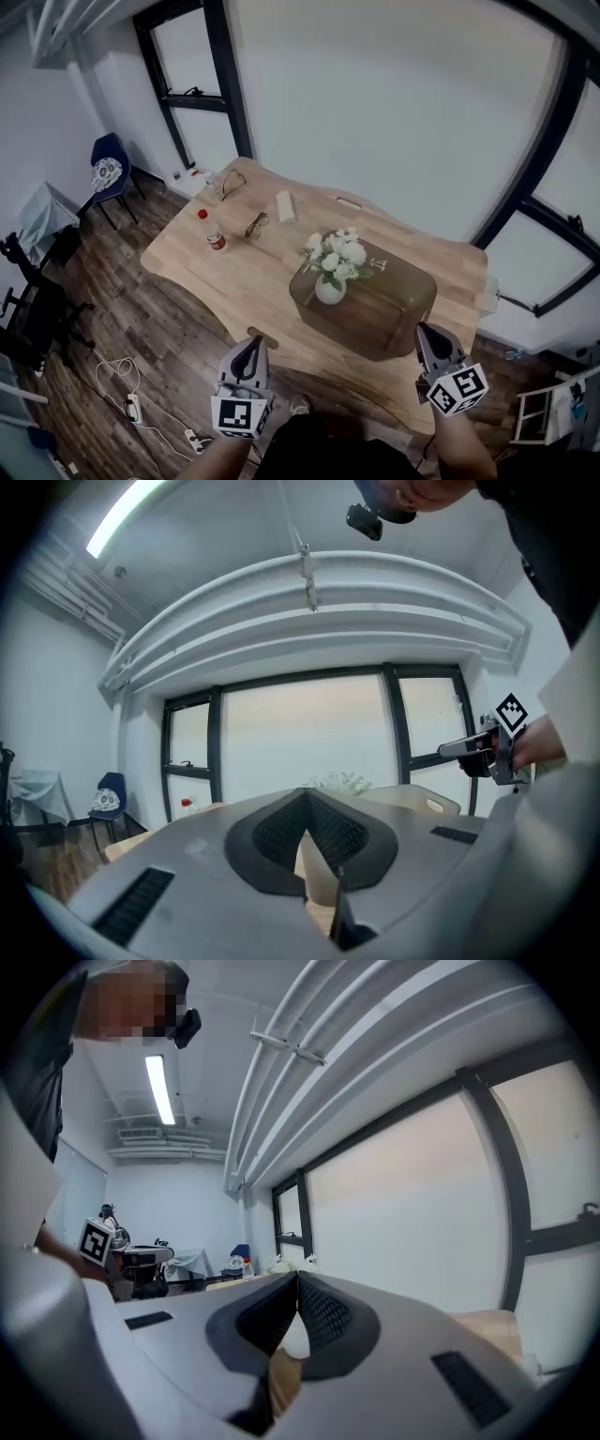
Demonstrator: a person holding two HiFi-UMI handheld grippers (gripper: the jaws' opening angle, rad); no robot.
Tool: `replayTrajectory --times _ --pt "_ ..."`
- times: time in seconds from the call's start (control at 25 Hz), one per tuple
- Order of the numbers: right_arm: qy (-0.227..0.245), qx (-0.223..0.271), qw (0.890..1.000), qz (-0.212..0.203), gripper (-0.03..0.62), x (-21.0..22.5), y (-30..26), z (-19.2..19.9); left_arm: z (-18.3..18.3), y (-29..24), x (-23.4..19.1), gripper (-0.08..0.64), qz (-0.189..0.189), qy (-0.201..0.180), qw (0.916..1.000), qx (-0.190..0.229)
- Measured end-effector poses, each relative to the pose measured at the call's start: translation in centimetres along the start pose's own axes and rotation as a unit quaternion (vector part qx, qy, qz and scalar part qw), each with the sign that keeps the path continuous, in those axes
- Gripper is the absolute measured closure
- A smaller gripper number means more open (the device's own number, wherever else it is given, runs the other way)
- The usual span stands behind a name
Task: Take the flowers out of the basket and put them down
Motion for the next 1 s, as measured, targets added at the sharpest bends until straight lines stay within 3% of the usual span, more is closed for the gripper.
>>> replayTrajectory --times 0.48,0.76,1.0 --pt "0.039 0.021 0.999 0.028 0.569 -1.0 -9.6 -4.5 0.1 -8.2 -7.0 0.555 0.056 0.018 0.9981 0.021" --pt "0.044 0.007 0.998 0.035 0.569 1.5 -13.5 -2.1 0.1 -11.9 -7.3 0.555 0.07 0.022 0.997 0.027" --pt "0.038 -0.021 0.999 -0.022 0.569 2.2 -16.6 2.9 0.6 -13.8 -8.3 0.555 0.053 0.029 0.9977 0.03"
Point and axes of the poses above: the fingertips, and each gripper's own axes: y backward along the fingers, x to its right, z out of its underside, the point moved 2 cm from there along y, backward along the fingers, and after that the axes turned 3 degrees about x, right-handed, at the moved point
